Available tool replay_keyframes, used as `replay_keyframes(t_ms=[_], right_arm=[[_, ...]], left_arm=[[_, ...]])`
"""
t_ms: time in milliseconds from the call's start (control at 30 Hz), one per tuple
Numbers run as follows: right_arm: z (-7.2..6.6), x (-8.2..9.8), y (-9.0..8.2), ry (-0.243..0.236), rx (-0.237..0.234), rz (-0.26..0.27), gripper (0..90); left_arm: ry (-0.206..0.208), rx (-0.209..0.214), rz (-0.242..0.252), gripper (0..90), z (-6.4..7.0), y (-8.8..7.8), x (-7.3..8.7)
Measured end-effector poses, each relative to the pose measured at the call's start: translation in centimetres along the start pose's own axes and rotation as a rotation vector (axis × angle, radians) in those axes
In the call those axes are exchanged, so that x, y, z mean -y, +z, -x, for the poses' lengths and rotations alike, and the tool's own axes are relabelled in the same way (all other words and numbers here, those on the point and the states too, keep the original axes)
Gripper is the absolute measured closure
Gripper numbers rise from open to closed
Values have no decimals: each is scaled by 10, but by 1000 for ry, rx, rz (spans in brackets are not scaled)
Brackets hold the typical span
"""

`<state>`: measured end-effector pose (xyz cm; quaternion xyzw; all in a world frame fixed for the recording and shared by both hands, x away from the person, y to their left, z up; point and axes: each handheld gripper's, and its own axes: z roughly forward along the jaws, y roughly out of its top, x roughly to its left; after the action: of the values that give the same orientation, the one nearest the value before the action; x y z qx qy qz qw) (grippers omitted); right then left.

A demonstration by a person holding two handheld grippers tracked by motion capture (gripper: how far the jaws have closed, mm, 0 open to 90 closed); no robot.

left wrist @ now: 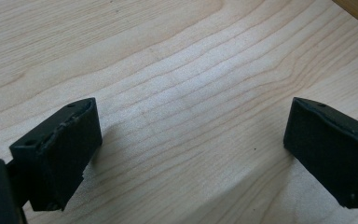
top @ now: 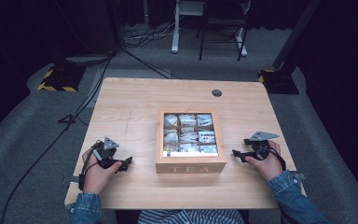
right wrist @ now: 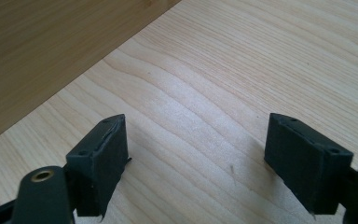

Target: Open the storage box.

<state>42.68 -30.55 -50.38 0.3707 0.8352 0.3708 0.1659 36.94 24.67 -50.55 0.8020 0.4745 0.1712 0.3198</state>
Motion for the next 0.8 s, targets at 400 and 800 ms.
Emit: replay_keyframes(t_ms=[400, 800], right_arm=[[0, 1, -1, -2, -2, -1, 217], [-2, 7, -9, -6, -15, 18, 335]], left_arm=[[-5, -1, -2, 40, 1, 3, -3], [12, 6, -7, 23, 0, 6, -7]])
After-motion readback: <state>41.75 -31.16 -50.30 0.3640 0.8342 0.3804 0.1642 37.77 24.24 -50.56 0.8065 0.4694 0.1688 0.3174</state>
